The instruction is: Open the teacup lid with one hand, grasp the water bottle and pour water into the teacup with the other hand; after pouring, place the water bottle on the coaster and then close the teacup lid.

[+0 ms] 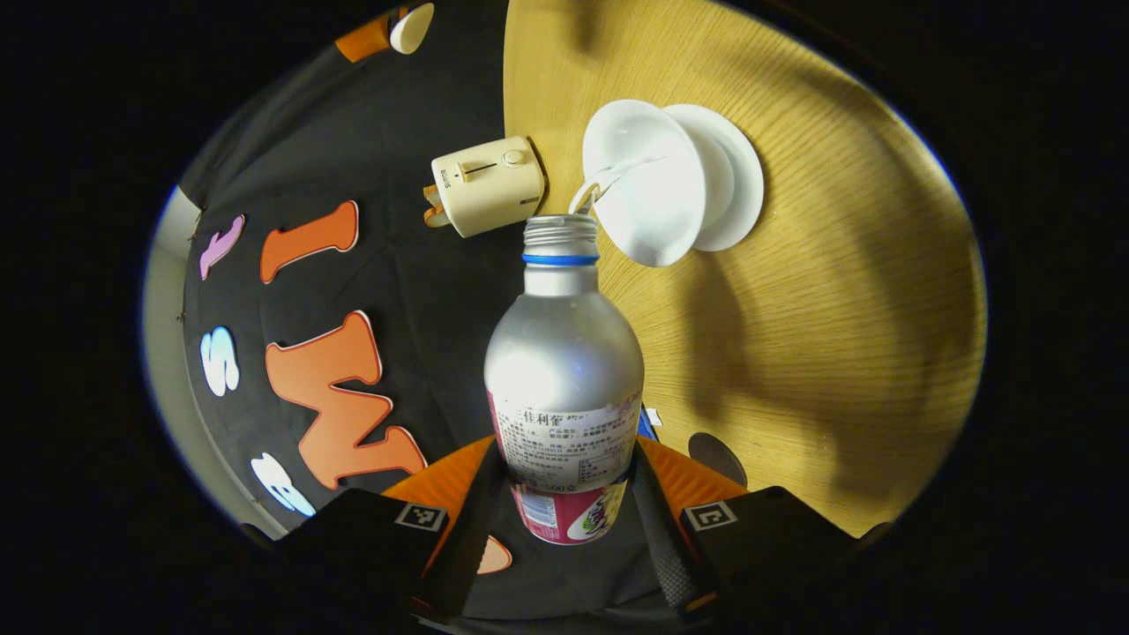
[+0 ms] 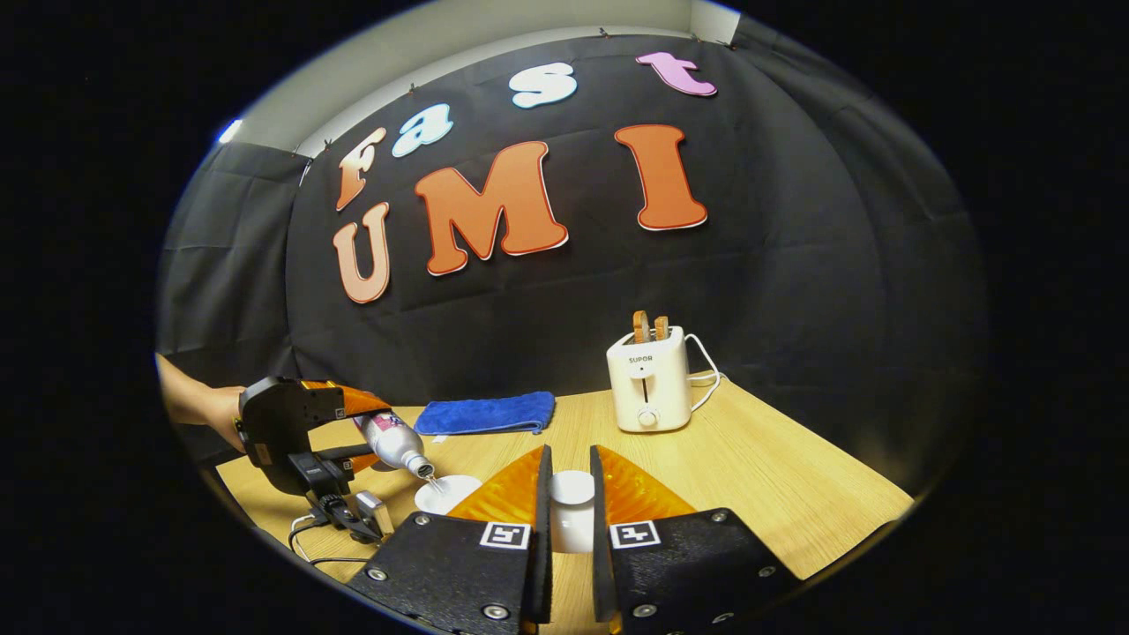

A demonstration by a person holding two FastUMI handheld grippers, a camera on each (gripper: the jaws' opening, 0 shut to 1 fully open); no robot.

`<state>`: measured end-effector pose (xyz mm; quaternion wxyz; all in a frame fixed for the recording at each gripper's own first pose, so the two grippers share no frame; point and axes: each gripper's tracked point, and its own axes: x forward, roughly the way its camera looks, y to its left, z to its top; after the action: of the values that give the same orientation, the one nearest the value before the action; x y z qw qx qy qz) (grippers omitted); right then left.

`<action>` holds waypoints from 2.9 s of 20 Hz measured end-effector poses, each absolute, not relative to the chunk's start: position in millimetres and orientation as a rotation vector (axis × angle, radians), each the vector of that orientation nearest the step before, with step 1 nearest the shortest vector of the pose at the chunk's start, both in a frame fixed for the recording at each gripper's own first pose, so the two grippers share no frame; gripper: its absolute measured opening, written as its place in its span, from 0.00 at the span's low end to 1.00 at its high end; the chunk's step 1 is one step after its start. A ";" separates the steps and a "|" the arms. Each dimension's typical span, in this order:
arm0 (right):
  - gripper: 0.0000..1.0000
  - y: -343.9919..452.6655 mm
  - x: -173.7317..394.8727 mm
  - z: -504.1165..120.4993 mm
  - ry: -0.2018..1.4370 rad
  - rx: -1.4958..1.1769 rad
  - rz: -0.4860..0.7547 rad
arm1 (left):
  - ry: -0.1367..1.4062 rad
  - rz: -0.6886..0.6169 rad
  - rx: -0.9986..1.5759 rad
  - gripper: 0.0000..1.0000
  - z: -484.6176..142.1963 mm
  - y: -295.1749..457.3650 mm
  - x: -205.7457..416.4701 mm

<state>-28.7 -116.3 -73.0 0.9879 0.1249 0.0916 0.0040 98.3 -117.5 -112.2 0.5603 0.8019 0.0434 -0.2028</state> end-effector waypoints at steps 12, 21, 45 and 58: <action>0.19 -117.5 -30.9 -73.0 0.175 0.266 0.011 | 0.044 -0.443 1.998 0.82 -96.7 -120.3 102.9; 0.19 -115.7 -33.5 -74.5 0.176 0.259 0.014 | -0.028 -0.406 2.071 0.83 -83.8 -124.3 105.1; 0.19 -113.6 -38.0 -89.4 0.200 0.278 0.013 | -0.135 -0.457 2.203 0.83 -116.7 -148.5 97.6; 0.19 -101.5 -33.2 -85.2 0.205 0.273 0.025 | -0.155 -0.371 2.063 0.83 -74.9 -139.9 99.4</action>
<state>-33.2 -101.5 -85.2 0.9854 0.1357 0.1022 0.0122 99.4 -139.9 -74.9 0.4969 0.8518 -0.0639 -0.1532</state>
